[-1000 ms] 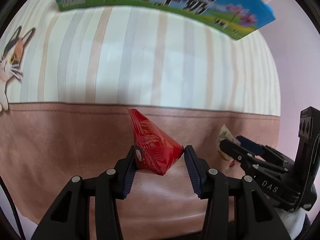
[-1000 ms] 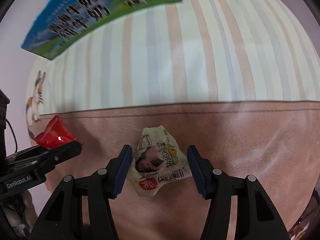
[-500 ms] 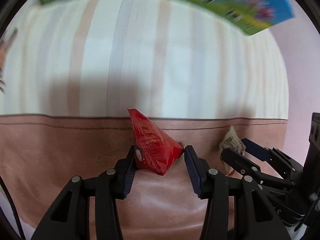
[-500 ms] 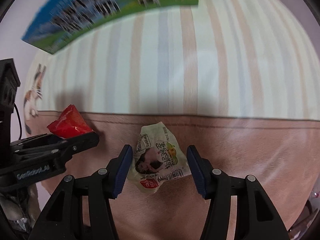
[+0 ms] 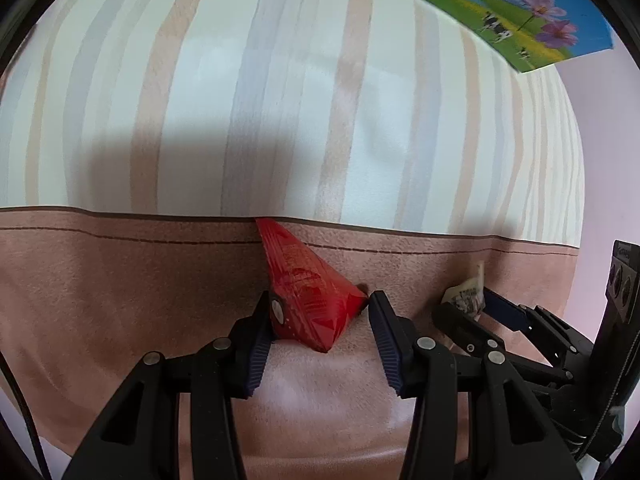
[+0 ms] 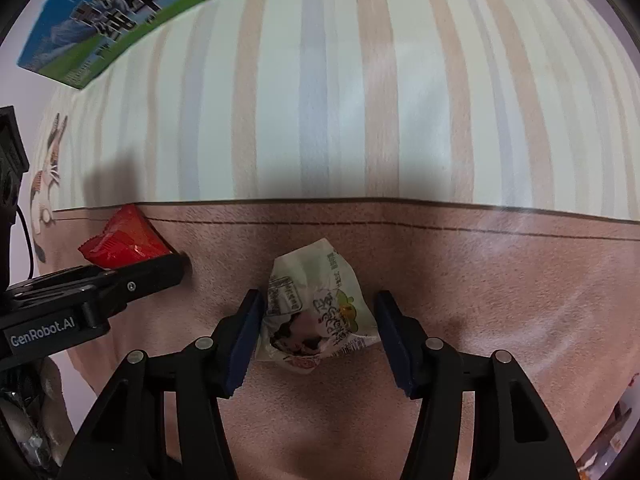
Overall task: Organize snacks
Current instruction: 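Carry both items into the box and open both tools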
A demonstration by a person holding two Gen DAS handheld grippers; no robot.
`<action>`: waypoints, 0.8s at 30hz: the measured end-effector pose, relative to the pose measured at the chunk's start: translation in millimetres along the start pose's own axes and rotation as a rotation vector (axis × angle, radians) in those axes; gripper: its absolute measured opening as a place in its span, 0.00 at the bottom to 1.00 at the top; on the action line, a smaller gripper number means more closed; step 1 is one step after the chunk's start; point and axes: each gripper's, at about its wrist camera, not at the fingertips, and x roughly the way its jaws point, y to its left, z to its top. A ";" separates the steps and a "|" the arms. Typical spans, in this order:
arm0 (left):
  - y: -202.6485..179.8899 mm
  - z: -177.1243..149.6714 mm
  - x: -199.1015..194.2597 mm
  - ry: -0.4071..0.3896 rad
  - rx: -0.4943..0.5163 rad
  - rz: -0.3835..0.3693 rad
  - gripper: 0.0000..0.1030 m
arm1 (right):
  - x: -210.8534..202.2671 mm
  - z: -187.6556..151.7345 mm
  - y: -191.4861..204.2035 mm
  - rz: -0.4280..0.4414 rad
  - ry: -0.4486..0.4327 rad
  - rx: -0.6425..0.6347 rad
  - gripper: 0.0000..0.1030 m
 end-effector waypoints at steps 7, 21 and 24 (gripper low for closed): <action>-15.1 -0.7 -46.9 -0.065 0.037 -0.048 0.43 | -54.3 9.6 3.2 0.096 -0.088 0.018 0.57; -61.2 79.8 -204.0 -0.329 0.160 -0.099 0.43 | -228.5 113.5 22.4 0.222 -0.407 -0.071 0.57; -59.1 106.7 -210.9 -0.347 0.160 -0.042 0.43 | -238.3 152.2 33.6 0.192 -0.438 -0.096 0.57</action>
